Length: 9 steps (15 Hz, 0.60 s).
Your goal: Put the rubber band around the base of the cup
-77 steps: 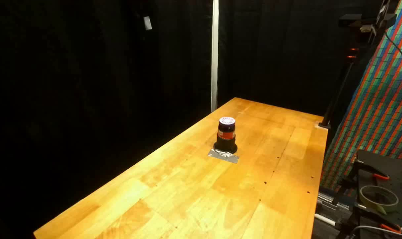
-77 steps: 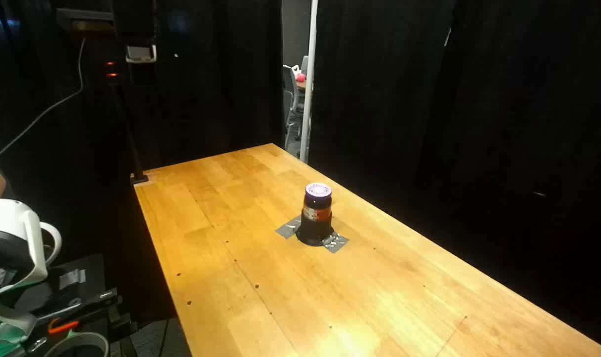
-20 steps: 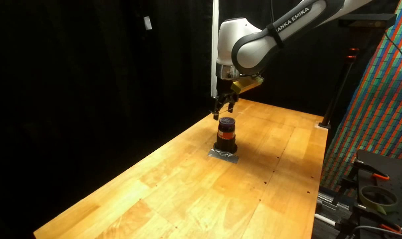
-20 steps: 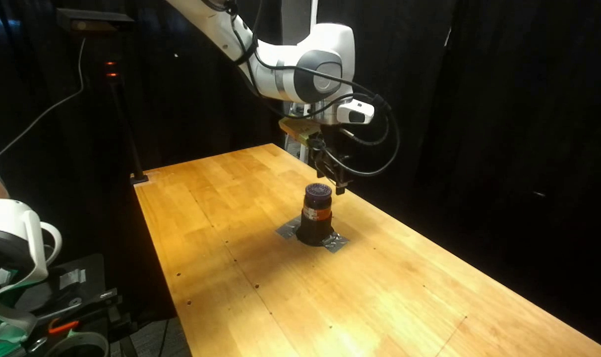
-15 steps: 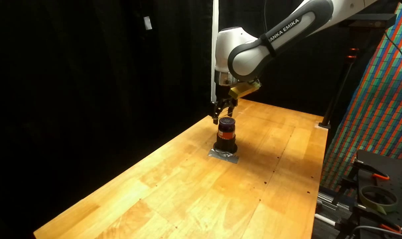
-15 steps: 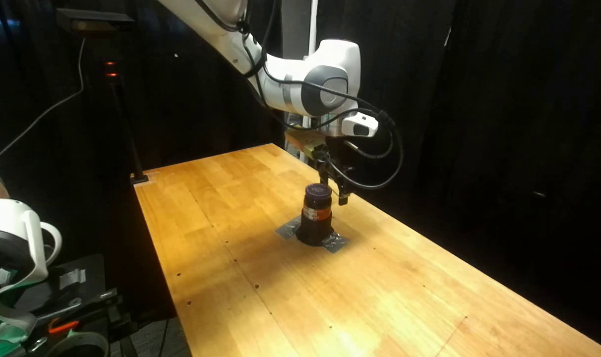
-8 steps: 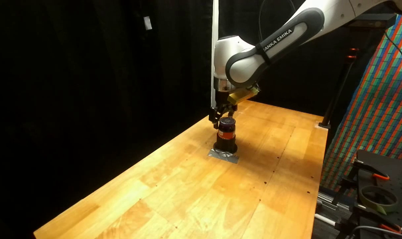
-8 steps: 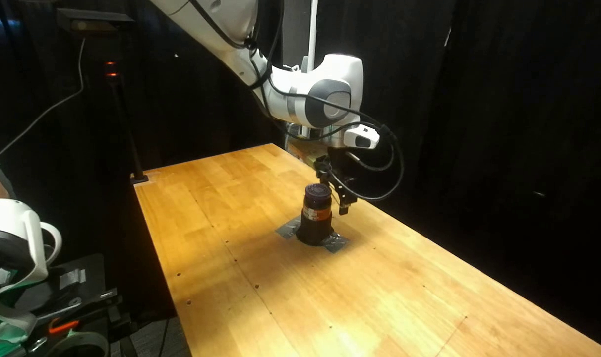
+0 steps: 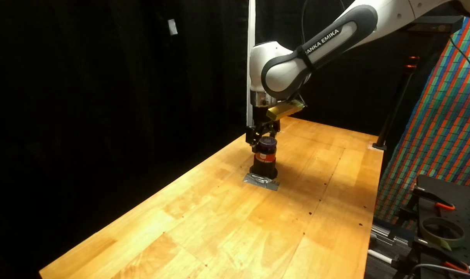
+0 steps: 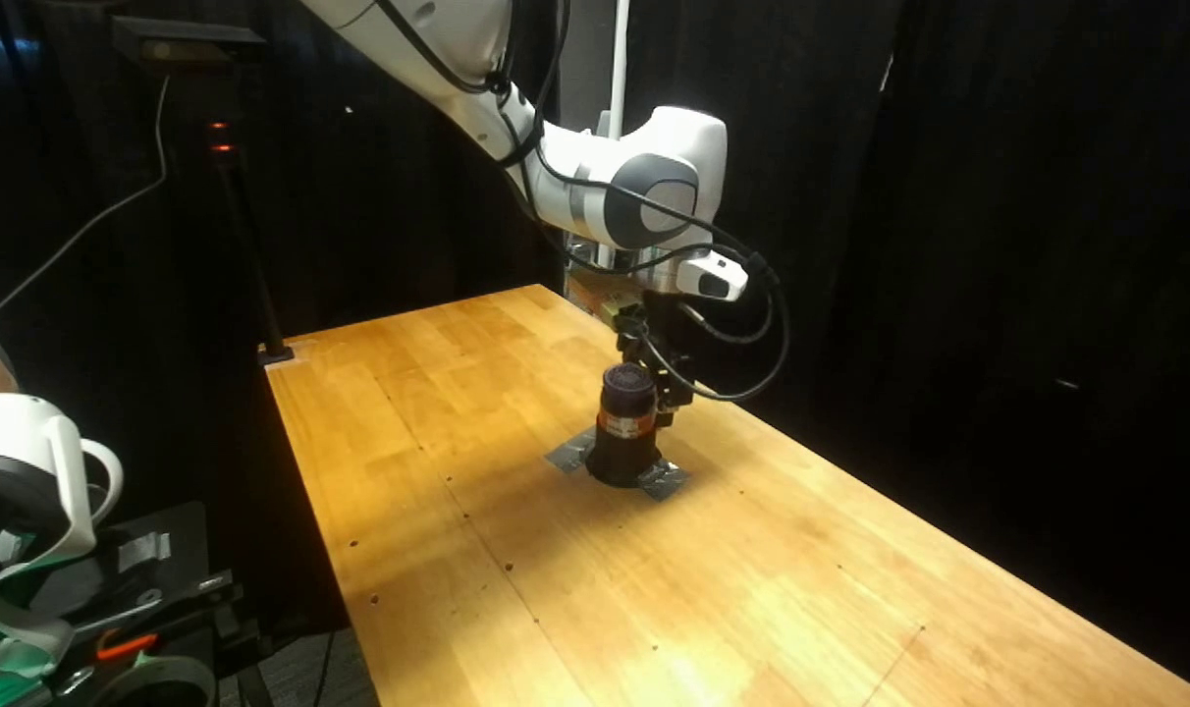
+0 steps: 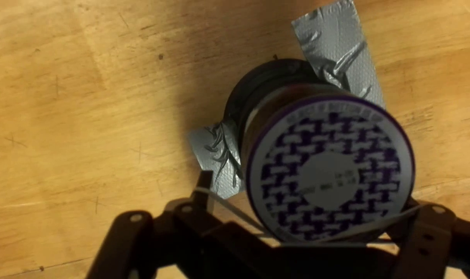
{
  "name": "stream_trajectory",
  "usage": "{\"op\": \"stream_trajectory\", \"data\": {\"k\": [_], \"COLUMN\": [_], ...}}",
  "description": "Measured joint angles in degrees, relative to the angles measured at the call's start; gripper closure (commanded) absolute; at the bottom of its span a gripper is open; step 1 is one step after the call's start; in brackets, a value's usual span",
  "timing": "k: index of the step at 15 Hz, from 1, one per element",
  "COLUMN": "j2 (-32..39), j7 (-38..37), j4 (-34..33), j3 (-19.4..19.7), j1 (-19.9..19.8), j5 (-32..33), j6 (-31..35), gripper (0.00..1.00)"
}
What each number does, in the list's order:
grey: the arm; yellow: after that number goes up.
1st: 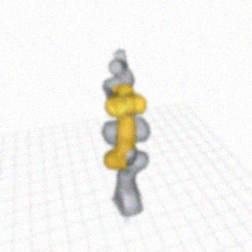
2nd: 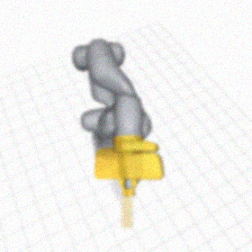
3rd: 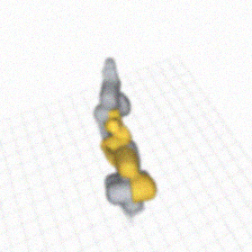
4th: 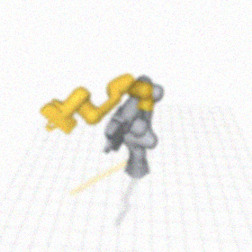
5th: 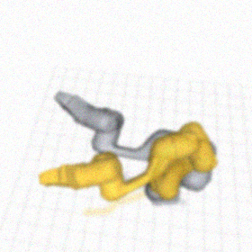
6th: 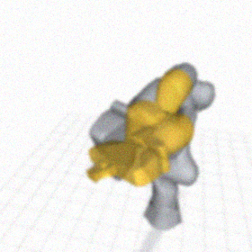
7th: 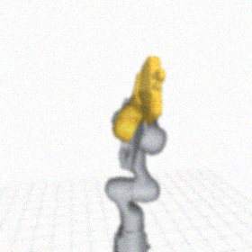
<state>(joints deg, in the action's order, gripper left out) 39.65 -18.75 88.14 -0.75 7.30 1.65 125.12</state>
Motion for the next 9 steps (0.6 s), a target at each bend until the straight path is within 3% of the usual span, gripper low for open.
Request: {"op": "stream_trajectory", "data": {"k": [4, 9], "j2": [-0.3, -0.5], "j7": [-0.1, 0.0], "j4": [-0.3, -0.5], "j3": [-0.3, -0.3], "j1": [0.1, 0.0], "j5": [-2.8, -3.3], "j6": [-8.0, -10.3], "gripper": [0.0, 0.0]}}
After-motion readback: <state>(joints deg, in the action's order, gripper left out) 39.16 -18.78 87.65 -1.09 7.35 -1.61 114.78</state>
